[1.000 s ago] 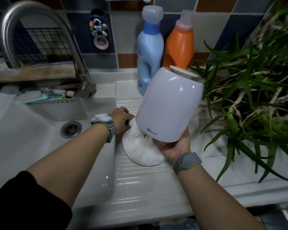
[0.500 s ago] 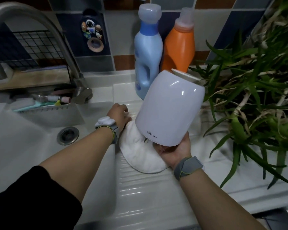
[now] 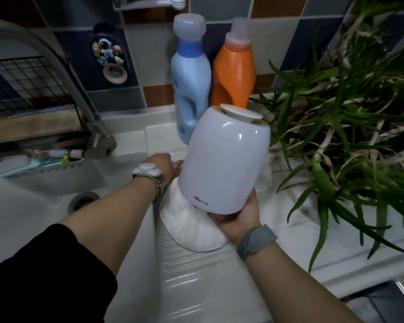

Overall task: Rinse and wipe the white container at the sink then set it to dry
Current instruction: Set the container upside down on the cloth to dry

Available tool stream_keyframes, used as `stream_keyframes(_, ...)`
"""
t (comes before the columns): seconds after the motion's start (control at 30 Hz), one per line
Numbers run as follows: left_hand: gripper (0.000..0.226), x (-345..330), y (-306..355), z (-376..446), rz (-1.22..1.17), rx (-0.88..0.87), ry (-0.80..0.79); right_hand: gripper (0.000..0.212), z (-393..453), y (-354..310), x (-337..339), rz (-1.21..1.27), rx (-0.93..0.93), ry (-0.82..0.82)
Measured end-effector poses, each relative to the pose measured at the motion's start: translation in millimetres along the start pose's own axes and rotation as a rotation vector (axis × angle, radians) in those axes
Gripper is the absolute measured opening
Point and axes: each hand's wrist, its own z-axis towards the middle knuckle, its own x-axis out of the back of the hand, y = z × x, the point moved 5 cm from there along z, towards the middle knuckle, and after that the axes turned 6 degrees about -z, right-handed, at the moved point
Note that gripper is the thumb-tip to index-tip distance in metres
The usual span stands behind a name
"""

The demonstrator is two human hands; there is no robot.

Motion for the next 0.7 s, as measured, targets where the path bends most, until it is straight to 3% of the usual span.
stream_keyframes(0.1,0.032,-5,2,-9,0.023,-0.044,-0.075,0.048,1,1,2,-0.004,0.007,-0.005)
stream_keyframes(0.17,0.04,-9,1,-18,0.075,-0.042,-0.129,0.046,1,1,4,-0.006,0.014,0.0)
stream_keyframes(0.23,0.036,-11,4,-25,0.038,-0.057,-0.108,0.044,2,2,6,-0.006,0.024,0.013)
stream_keyframes(0.3,0.02,-11,10,-32,-0.185,-0.037,-0.034,0.043,2,3,9,-0.01,0.035,0.022)
stream_keyframes(0.37,0.012,-14,16,-34,-0.651,0.081,-0.034,0.041,2,4,10,-0.007,0.047,0.003)
stream_keyframes(0.43,0.014,-19,24,-36,-1.059,0.269,-0.225,0.039,2,4,12,0.012,0.058,-0.034)
stream_keyframes(0.47,0.02,-20,26,-39,-1.113,0.344,-0.329,0.039,1,3,12,0.026,0.06,-0.057)
stream_keyframes(0.6,0.032,-10,22,-47,-0.784,0.395,-0.597,0.04,-4,3,11,0.046,0.057,-0.115)
stream_keyframes(0.7,0.029,-3,11,-41,-0.447,0.271,-0.567,0.041,-6,3,8,0.044,0.059,-0.115)
